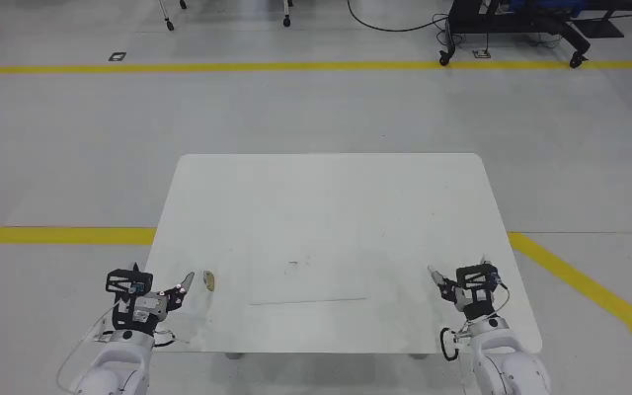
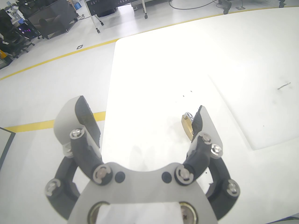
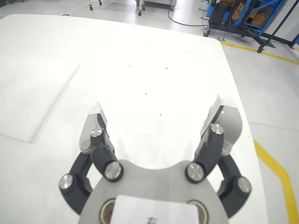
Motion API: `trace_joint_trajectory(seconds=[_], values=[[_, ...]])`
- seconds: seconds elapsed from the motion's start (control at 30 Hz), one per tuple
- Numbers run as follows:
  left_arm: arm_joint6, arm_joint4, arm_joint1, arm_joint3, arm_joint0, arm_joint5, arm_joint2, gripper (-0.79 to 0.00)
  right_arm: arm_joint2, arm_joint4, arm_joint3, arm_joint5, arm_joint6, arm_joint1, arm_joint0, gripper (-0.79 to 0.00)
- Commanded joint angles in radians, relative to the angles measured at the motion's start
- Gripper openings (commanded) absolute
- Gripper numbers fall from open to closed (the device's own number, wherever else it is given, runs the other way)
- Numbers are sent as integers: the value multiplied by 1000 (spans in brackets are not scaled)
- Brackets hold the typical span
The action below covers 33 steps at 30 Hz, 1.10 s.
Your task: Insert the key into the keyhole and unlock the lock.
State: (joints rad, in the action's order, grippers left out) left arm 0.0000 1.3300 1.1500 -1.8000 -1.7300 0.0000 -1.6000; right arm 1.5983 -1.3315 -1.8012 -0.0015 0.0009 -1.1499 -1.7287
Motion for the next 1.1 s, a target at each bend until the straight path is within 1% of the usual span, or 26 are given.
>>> trace_joint_trajectory(seconds=[0.0, 0.03, 0.1, 0.2, 0.33, 0.43, 0.47, 0.97, 1.03, 1.07], values=[[0, 0, 0, 0, 0, 0, 0, 0, -40, -53, -11, -56, 42, 1, 32, 0], [0, 0, 0, 0, 0, 0, 0, 0, -67, -93, -10, -64, 85, 1, 65, 0], [0, 0, 0, 0, 0, 0, 0, 0, -145, -153, 0, -48, 158, -6, 140, 0], [0, 0, 0, 0, 0, 0, 0, 0, -270, -211, 37, -85, 196, -19, 236, 0], [0, 0, 0, 0, 0, 0, 0, 0, -395, -215, 107, -134, 216, -39, 340, 0], [0, 0, 0, 0, 0, 0, 0, 0, -465, -188, 165, -198, 243, -53, 408, 0], [0, 0, 0, 0, 0, 0, 0, 0, -477, -182, 176, -229, 254, -54, 421, 0], [0, 0, 0, 0, 0, 0, 0, 0, -480, -187, 177, -234, 259, -55, 423, 0], [0, 0, 0, 0, 0, 0, 0, 0, -506, -189, 193, -269, 313, -61, 472, 0], [0, 0, 0, 0, 0, 0, 0, 0, -534, -188, 203, -329, 324, -65, 511, 0]])
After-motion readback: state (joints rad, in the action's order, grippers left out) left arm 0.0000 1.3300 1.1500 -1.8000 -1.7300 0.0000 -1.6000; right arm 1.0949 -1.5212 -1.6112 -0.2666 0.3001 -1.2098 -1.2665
